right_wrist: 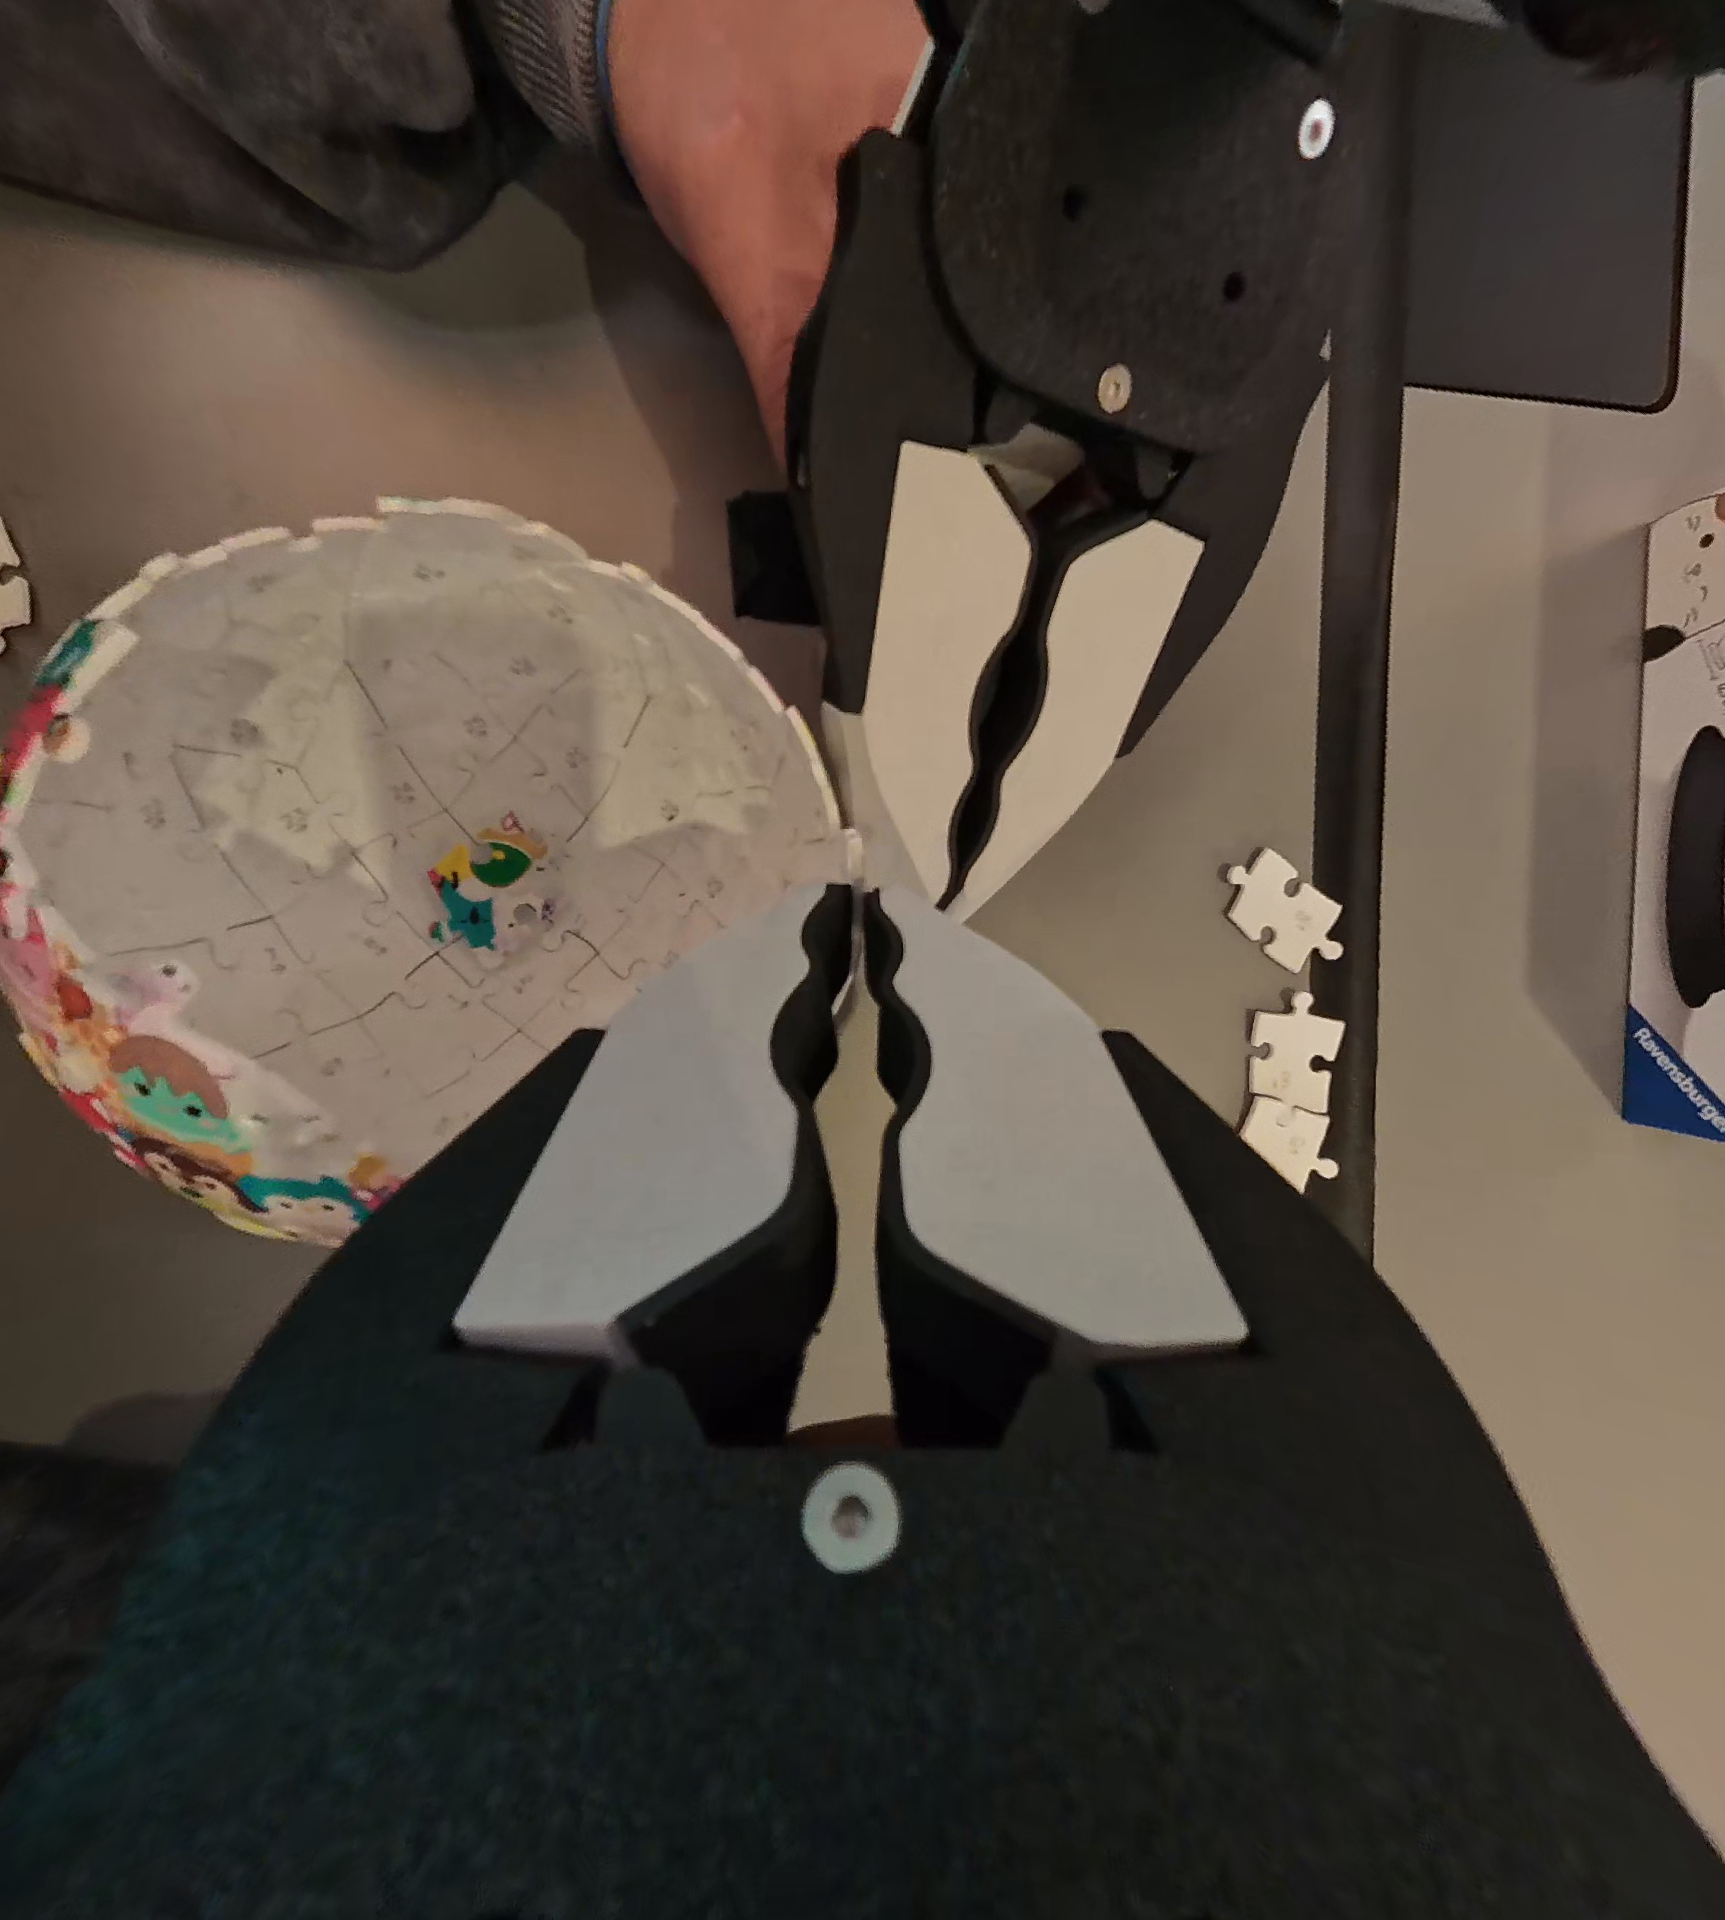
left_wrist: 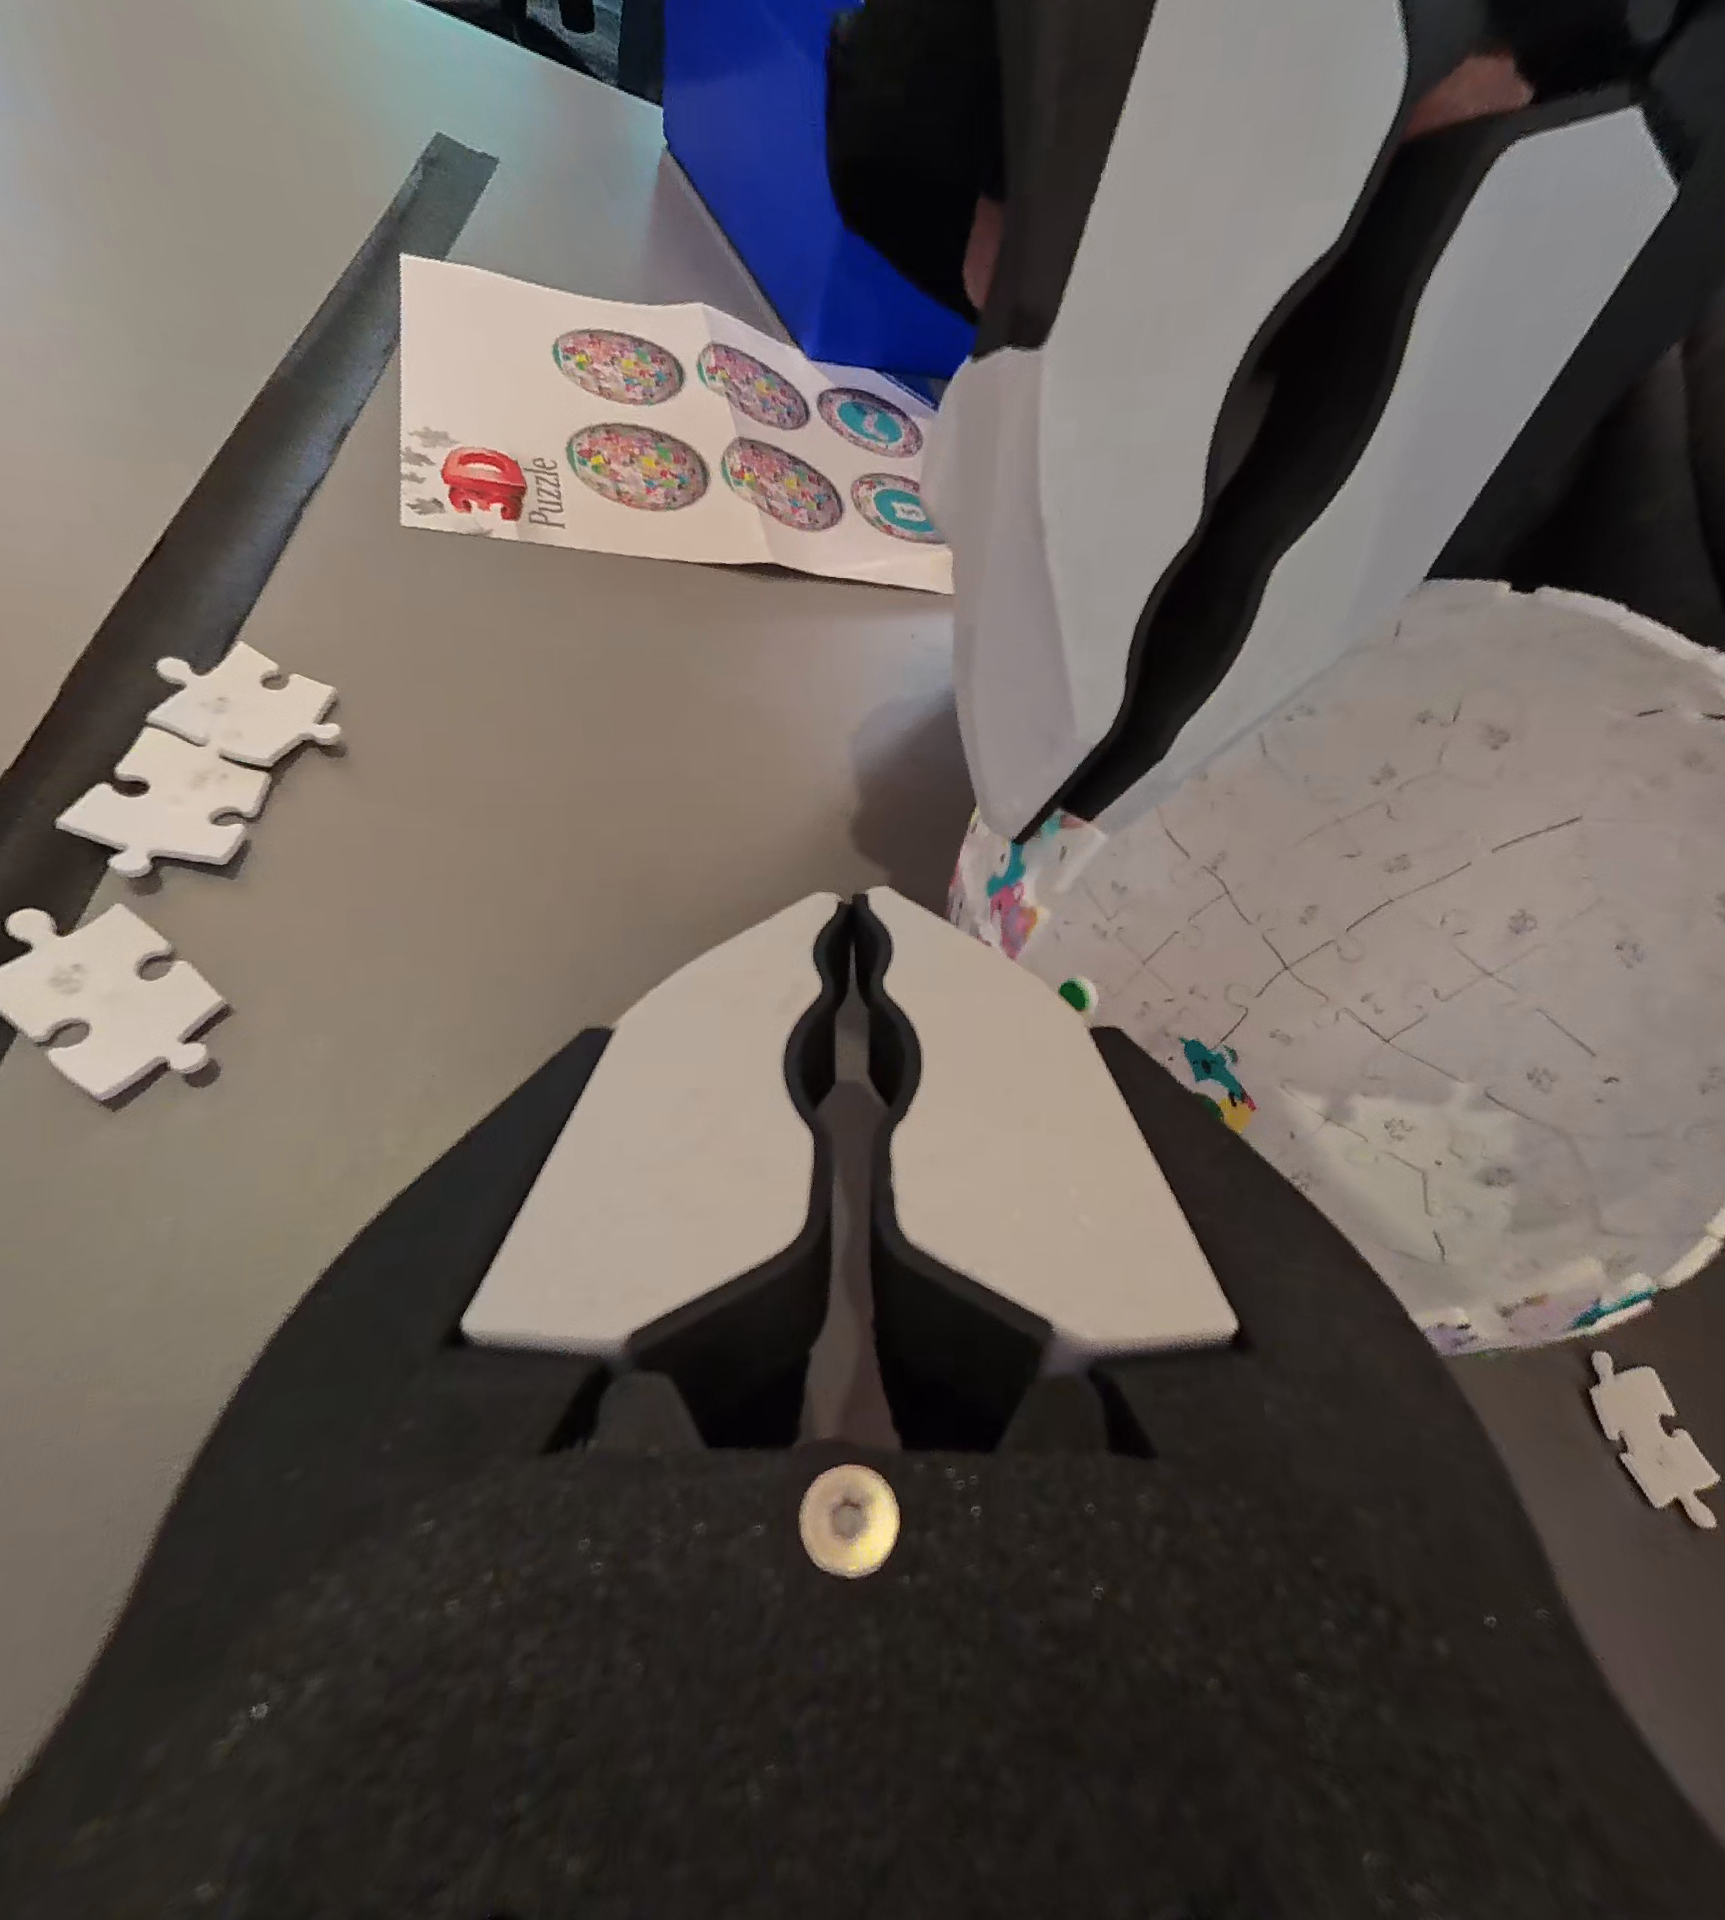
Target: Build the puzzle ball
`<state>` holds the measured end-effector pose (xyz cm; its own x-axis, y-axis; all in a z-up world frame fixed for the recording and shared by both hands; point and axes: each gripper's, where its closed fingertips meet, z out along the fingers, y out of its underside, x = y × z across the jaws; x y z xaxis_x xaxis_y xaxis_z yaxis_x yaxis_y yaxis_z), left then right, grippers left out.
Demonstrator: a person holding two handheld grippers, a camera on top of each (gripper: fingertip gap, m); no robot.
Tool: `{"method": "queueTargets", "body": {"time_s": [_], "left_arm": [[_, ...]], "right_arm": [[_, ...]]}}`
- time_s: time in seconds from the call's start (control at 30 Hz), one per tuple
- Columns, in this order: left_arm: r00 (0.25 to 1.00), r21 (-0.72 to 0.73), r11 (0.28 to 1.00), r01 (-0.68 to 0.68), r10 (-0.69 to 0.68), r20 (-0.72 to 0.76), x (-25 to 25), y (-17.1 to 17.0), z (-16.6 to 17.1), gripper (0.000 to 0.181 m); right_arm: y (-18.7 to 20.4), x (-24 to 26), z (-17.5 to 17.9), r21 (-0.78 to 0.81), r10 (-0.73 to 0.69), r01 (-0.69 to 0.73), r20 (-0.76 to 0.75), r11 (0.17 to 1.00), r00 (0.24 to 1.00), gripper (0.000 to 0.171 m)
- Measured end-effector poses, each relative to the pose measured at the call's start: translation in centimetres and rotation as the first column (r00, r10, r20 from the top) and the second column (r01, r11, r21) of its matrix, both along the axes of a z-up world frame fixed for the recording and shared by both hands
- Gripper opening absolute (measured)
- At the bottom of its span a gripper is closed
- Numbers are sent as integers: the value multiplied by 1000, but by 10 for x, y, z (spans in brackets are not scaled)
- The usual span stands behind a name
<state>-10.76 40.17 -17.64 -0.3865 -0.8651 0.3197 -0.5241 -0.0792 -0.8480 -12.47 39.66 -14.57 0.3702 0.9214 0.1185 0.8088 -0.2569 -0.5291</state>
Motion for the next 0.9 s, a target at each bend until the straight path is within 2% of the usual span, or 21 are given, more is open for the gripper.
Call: {"method": "queueTargets", "body": {"time_s": [0.57,0.73,0.9], "left_arm": [[992,-117,989,85,-95,-85,-1,-5,-6,0],[996,-89,993,75,-80,-50,-6,-1,-1,3],[999,-132,990,48,-48,5,-11,3,11,9]], "right_arm": [[-1,1,-1,92,56,-59,28,994,998,2],[-1,1,-2,81,68,-69,13,994,998,2],[0,1,-4,85,69,-69,8,994,998,2]]}}
